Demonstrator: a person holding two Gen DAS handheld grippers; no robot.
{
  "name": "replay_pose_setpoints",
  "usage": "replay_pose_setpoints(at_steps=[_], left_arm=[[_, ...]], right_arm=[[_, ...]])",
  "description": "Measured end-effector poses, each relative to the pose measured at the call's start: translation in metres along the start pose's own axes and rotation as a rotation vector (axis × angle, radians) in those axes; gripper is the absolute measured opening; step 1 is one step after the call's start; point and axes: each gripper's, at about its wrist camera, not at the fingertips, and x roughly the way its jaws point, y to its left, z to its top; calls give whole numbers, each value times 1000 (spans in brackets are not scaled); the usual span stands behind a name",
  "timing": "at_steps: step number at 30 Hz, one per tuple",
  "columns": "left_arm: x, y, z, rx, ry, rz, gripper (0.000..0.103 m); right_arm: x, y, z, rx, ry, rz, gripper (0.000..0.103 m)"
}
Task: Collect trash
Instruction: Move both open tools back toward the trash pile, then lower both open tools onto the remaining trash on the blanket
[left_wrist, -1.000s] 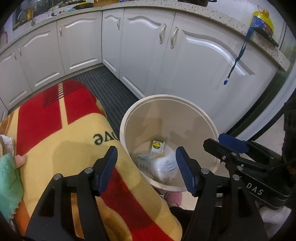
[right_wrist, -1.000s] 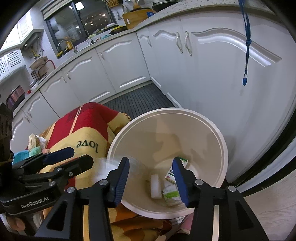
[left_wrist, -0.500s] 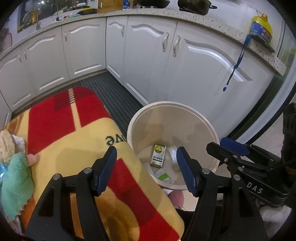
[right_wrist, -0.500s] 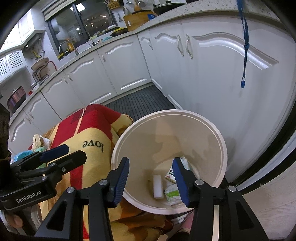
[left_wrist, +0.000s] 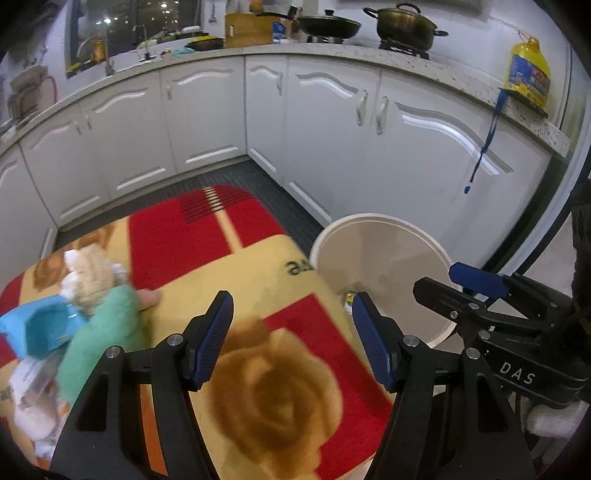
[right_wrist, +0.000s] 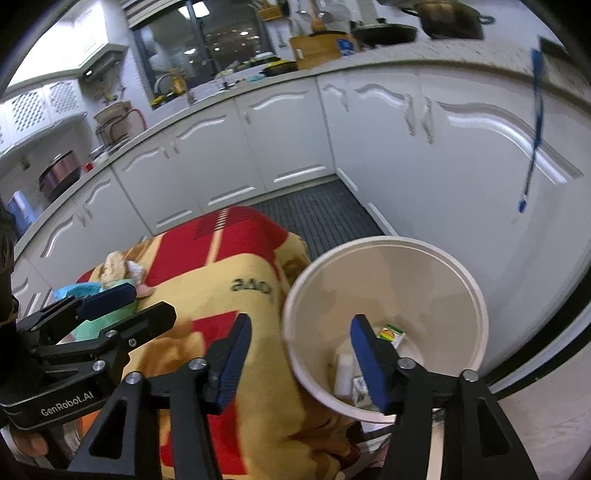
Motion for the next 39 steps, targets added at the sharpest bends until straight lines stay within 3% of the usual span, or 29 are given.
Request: replay_pose_setpoints(at_steps=[11,17,30,39], left_arm=[[-52,54,-20,-67,-54,64,66],[-84,96,-33,-118,-60,78,66],[-136,221,-65,-292,-7,109,66],[-139,284,-89,-407,44,123,66]], right_arm=[[-2,64,5,-99,-15,56,57],[-1,99,8,-144,-12,90,63],[16,163,8,-209,29,183,70],[34,206,4,-281,71,248,71]])
